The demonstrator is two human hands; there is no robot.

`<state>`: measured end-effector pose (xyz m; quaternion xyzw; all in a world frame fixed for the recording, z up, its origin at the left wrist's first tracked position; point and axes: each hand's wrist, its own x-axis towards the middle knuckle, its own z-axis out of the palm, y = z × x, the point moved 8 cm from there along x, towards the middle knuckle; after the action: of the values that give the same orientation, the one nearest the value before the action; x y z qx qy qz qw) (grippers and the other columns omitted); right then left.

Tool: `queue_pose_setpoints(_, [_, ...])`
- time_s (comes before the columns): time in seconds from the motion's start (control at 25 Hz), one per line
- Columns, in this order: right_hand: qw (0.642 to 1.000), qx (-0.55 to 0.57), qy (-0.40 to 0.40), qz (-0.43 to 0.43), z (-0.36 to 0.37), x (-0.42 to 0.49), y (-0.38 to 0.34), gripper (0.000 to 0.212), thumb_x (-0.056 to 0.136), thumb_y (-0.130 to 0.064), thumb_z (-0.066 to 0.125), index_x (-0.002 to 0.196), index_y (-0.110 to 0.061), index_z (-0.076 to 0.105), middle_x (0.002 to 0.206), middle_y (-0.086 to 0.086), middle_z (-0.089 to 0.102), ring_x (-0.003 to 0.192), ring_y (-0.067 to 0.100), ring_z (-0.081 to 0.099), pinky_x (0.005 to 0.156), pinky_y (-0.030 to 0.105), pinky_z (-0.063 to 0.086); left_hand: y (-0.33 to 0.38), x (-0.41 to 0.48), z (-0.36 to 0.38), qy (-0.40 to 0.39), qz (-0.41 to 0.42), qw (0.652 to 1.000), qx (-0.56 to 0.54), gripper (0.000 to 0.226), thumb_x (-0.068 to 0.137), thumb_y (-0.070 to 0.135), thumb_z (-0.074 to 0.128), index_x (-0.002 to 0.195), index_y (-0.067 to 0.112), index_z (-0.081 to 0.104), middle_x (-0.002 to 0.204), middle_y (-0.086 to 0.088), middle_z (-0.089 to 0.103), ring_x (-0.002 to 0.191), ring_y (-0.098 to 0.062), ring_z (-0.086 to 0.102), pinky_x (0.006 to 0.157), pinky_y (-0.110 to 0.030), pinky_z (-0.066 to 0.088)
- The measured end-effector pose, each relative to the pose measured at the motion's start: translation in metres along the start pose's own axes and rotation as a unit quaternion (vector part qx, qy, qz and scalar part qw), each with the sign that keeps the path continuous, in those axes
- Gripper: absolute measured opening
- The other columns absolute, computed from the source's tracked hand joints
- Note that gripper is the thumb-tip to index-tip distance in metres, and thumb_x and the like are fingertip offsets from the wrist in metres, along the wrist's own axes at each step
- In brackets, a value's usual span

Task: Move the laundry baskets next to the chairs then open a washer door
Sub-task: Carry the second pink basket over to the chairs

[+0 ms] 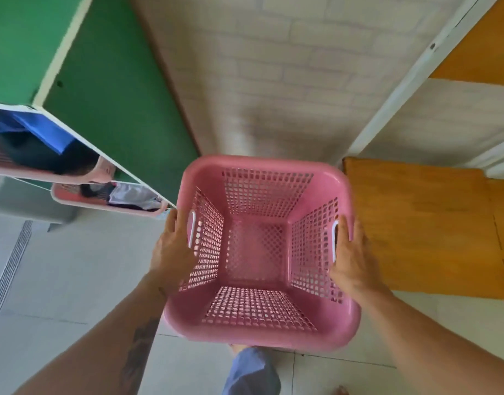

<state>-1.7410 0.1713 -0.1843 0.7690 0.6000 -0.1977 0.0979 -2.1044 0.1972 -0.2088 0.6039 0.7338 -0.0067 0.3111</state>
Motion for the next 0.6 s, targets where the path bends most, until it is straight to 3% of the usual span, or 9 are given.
queue_pose_setpoints(0.12, [0.997,0.068,-0.036,-0.015,0.0,-0.007,0.003,0.116,0.067,-0.005,0.079,0.152,-0.025,0.002,0.15,0.013,0.029,0.134,0.034,0.039,0.094,0.042,0.053,0.008,-0.007,0.012,-0.064,-0.012,0.997,0.05,0.093,0.073,0.001,0.057,0.154,0.021,0.015,0.156,-0.008,0.026,0.134,-0.034,0.041,0.097,-0.044,0.046])
queue_pose_setpoints(0.2, [0.994,0.104,-0.035,-0.022,-0.013,-0.018,0.01,0.109,0.068,-0.008,0.08,0.15,-0.024,0.01,0.144,0.007,0.037,0.131,0.029,0.042,0.095,0.036,0.049,0.028,-0.011,0.0,-0.07,-0.018,0.996,0.047,0.08,0.074,0.001,0.056,0.148,0.017,0.03,0.147,-0.005,0.039,0.126,-0.03,0.049,0.094,-0.041,0.047])
queue_pose_setpoints(0.32, [0.992,0.126,-0.029,0.0,-0.046,-0.038,0.032,0.09,0.081,-0.012,0.068,0.152,-0.02,0.013,0.155,0.004,0.027,0.142,0.025,0.03,0.109,0.038,0.038,0.078,-0.025,-0.027,-0.037,-0.001,0.999,0.027,0.047,0.073,-0.002,0.048,0.116,0.015,0.057,0.129,-0.003,0.055,0.104,-0.025,0.058,0.083,-0.036,0.05])
queue_pose_setpoints(0.48, [0.988,0.149,-0.039,0.027,-0.099,-0.082,0.083,0.076,0.089,-0.011,0.055,0.153,-0.014,0.014,0.159,0.005,0.021,0.144,0.023,0.027,0.114,0.033,0.029,0.175,-0.061,-0.05,-0.028,0.087,0.996,0.022,0.055,0.081,0.0,0.052,0.133,0.016,0.053,0.136,0.002,0.051,0.121,-0.019,0.052,0.098,-0.031,0.044])
queue_pose_setpoints(0.6, [0.984,0.171,-0.039,0.039,-0.141,-0.123,0.131,0.069,0.093,-0.015,0.053,0.152,-0.013,0.017,0.159,0.005,0.021,0.144,0.022,0.027,0.113,0.032,0.029,0.251,-0.105,-0.046,-0.066,0.153,0.986,0.029,0.062,0.081,0.001,0.054,0.139,0.019,0.047,0.144,-0.001,0.047,0.129,-0.022,0.048,0.107,-0.04,0.044])
